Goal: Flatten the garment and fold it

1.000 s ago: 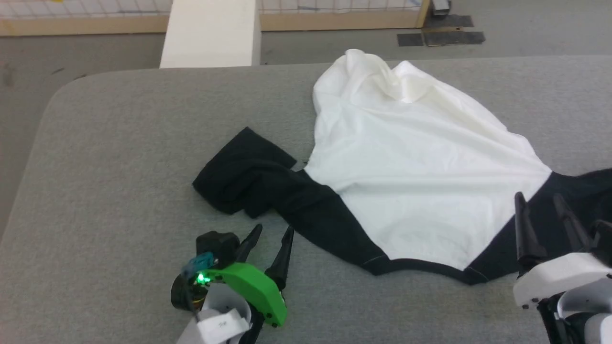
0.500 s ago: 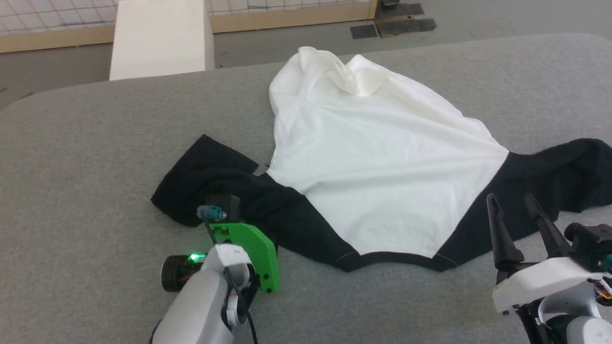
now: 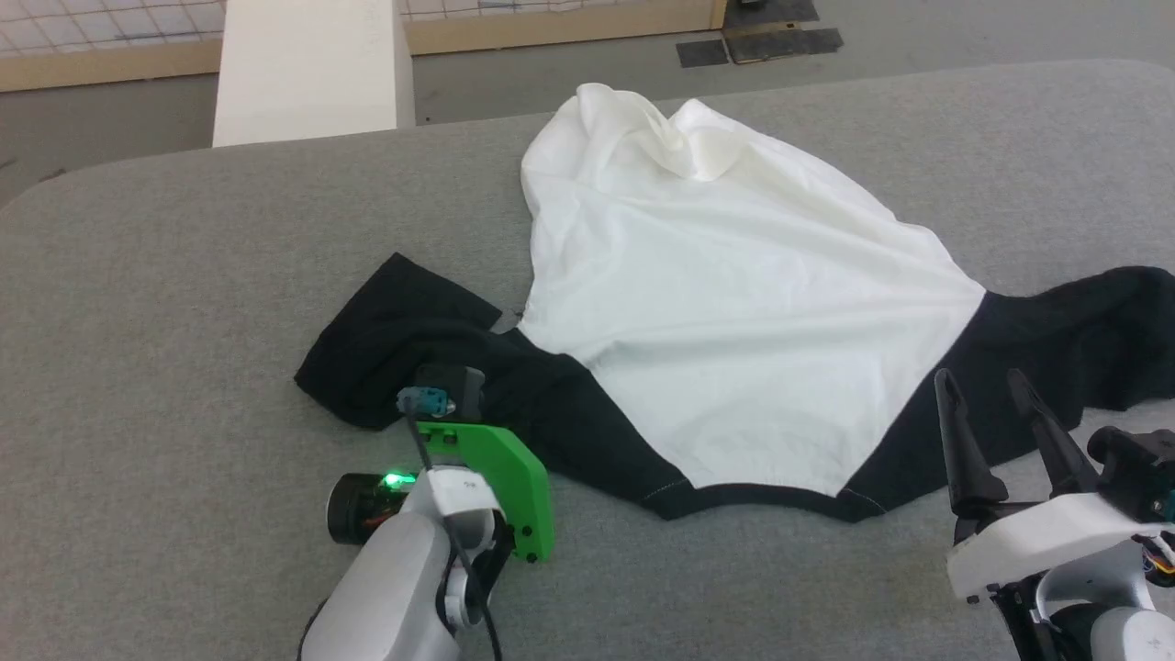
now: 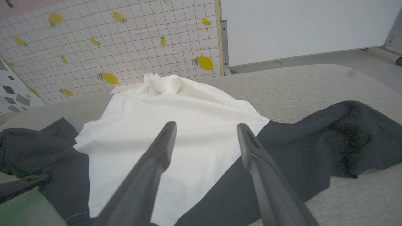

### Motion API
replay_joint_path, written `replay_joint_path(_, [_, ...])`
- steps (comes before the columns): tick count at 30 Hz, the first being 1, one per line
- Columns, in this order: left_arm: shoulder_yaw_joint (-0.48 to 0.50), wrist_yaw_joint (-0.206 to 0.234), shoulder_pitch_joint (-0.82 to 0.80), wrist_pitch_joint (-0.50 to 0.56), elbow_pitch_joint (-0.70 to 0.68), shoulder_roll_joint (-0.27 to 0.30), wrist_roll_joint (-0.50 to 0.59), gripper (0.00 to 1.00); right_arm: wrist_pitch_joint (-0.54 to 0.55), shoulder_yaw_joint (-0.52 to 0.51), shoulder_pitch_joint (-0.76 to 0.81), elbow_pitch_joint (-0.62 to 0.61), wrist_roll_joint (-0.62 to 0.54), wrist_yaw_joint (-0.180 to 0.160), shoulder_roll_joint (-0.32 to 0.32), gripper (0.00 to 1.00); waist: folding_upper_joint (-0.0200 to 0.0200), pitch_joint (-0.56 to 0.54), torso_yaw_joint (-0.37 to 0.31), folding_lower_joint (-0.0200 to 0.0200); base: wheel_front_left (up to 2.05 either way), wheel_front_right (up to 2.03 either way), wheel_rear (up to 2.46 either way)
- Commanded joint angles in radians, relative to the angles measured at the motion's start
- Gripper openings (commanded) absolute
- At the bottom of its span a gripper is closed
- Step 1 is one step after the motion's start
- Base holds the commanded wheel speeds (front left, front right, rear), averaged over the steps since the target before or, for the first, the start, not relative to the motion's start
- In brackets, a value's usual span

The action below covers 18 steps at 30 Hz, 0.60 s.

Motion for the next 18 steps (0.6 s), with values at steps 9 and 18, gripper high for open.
replay_joint_path(9, [0.07,0.041,0.158,-0.046,-0.147,0.058,-0.052,0.0,0.096,-0.031,0.033,-0.003,0.002,-0.002,0.002,1.0,0.0,-0.039,0.093,0.0,0.0,0.0,0.0])
replay_joint_path(18, [0.099,0.105,0.325,-0.004,-0.34,0.101,-0.071,0.0,0.365,-0.137,0.098,0.054,0.017,-0.002,0.002,1.0,0.0,-0.038,0.141,0.0,0.0,0.0,0.0])
